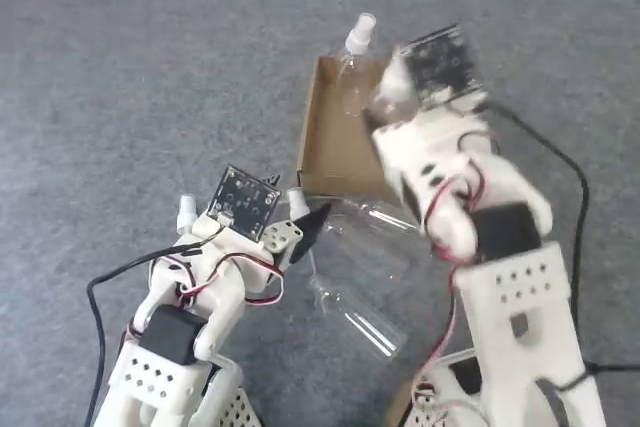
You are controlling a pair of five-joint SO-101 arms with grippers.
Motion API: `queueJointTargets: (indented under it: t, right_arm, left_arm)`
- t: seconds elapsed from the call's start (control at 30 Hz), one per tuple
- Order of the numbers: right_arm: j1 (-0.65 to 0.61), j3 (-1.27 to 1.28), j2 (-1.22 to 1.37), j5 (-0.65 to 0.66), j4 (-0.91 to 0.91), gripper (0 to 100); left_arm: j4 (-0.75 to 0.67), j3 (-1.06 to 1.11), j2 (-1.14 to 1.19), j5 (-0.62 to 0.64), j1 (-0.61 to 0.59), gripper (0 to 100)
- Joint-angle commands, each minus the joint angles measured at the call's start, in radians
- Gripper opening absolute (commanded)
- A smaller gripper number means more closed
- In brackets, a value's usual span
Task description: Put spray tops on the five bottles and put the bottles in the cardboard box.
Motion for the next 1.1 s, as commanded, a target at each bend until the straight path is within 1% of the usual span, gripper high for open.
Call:
queueJointTargets:
  t: [0.0,0.13,0.17,0.3,0.4,0.53,0.67,0.77,0.93,1.07]
  right_arm:
    - [0.093,-0.084,0.105,0.021,-0.12,0.6]
    - [0.13,-0.086,0.191,0.021,-0.219,0.6]
    - [0.136,-0.086,0.214,0.021,-0.237,0.6]
    - [0.163,-0.086,0.303,0.02,-0.334,0.6]
    - [0.17,-0.086,0.377,0.02,-0.403,0.6]
    - [0.166,-0.086,0.467,0.014,-0.487,0.6]
    - [0.173,-0.087,0.545,-0.061,-0.572,0.6]
    - [0.173,-0.087,0.584,-0.071,-0.619,0.6]
    - [0.173,-0.092,0.653,-0.071,-0.667,0.6]
    - [0.182,-0.147,0.733,-0.071,-0.674,0.6]
  left_arm:
    - [-0.031,-0.005,-0.025,-0.012,0.0,15]
    - [-0.031,-0.004,-0.025,-0.011,-0.003,1]
    - [-0.031,-0.004,-0.025,-0.005,-0.02,0]
    - [-0.086,0.007,-0.021,0.0,-0.101,1]
    - [-0.157,0.041,-0.023,0.037,-0.146,1]
    - [-0.175,0.05,-0.018,0.04,-0.146,1]
    - [-0.175,0.05,-0.018,0.04,-0.146,1]
    - [-0.175,0.05,-0.018,0.04,-0.146,1]
    - [-0.175,0.05,-0.023,0.04,-0.147,1]
    - [-0.173,0.05,-0.025,0.04,-0.15,1]
